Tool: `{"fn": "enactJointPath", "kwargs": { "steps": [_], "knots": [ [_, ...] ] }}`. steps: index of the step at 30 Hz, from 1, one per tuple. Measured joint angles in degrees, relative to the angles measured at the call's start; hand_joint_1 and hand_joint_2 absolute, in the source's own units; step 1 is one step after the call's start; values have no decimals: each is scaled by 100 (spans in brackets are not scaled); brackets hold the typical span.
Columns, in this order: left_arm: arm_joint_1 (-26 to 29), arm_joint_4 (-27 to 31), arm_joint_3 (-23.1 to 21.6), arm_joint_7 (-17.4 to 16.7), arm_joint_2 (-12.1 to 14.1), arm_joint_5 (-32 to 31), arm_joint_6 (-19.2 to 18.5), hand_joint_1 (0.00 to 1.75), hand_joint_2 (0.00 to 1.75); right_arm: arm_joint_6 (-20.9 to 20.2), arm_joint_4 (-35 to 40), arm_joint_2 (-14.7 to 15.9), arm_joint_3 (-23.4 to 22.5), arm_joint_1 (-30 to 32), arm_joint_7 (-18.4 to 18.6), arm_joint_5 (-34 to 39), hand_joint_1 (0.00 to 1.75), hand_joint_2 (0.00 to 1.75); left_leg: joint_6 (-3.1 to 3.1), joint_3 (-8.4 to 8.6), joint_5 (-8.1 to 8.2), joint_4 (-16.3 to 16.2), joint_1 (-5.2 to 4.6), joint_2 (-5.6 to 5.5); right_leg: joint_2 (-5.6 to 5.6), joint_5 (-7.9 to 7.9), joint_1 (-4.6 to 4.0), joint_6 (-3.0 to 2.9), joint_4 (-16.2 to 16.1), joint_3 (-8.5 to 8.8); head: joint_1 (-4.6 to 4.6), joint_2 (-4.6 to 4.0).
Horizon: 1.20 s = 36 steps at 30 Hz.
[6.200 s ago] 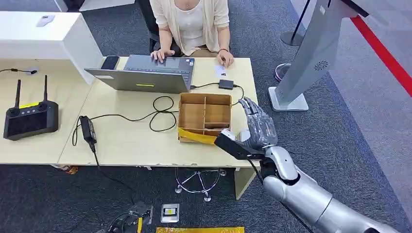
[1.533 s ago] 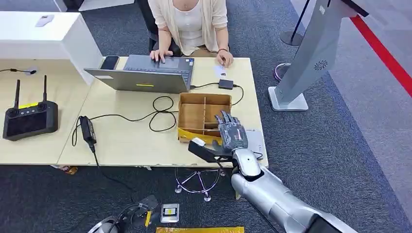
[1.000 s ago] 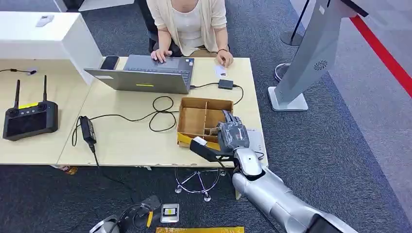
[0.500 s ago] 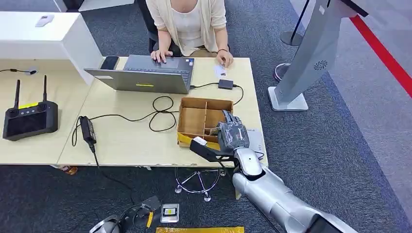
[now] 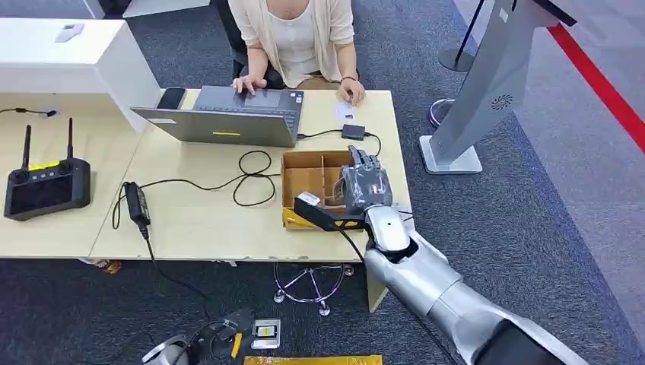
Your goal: Pass the card to the sensor for recognition and then transmit it.
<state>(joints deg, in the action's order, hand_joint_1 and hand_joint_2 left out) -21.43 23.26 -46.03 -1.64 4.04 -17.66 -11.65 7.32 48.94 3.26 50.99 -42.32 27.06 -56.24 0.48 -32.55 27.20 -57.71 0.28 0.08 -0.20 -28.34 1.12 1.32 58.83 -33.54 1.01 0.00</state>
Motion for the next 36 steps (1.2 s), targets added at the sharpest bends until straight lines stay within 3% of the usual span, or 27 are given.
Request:
{"fn": "enactJointPath", "kwargs": {
  "steps": [11, 16, 24, 36],
  "knots": [
    [-36, -2, -118, 44, -15, 26, -55, 0, 0, -710, 485, 247, 57, -948, 509, 127, 175, 175, 0, 0, 0, -1, 0, 0, 0, 0, 0, 0, 0, -1, 0, 0],
    [-54, -2, -146, 44, -50, 9, -76, 0, 0, -625, 448, 319, 52, -1141, 619, 501, 175, 175, 0, -1, 0, -1, 0, 0, 0, 0, 0, 0, 0, -1, 0, 0],
    [-113, -9, -190, 122, -164, 129, -168, 0, 0, -136, -45, 330, 50, -1285, 643, 817, 175, 175, 0, -3, 0, -1, 0, -1, -1, 0, 0, 0, 0, 0, 0, 0],
    [-194, -52, -264, 122, -326, 42, -254, 0, 0, -230, -319, 341, 55, -1324, 864, 772, 175, 175, 0, -3, 0, -1, 0, -1, -2, 0, 0, 0, 0, -2, 0, 0]
  ]
}}
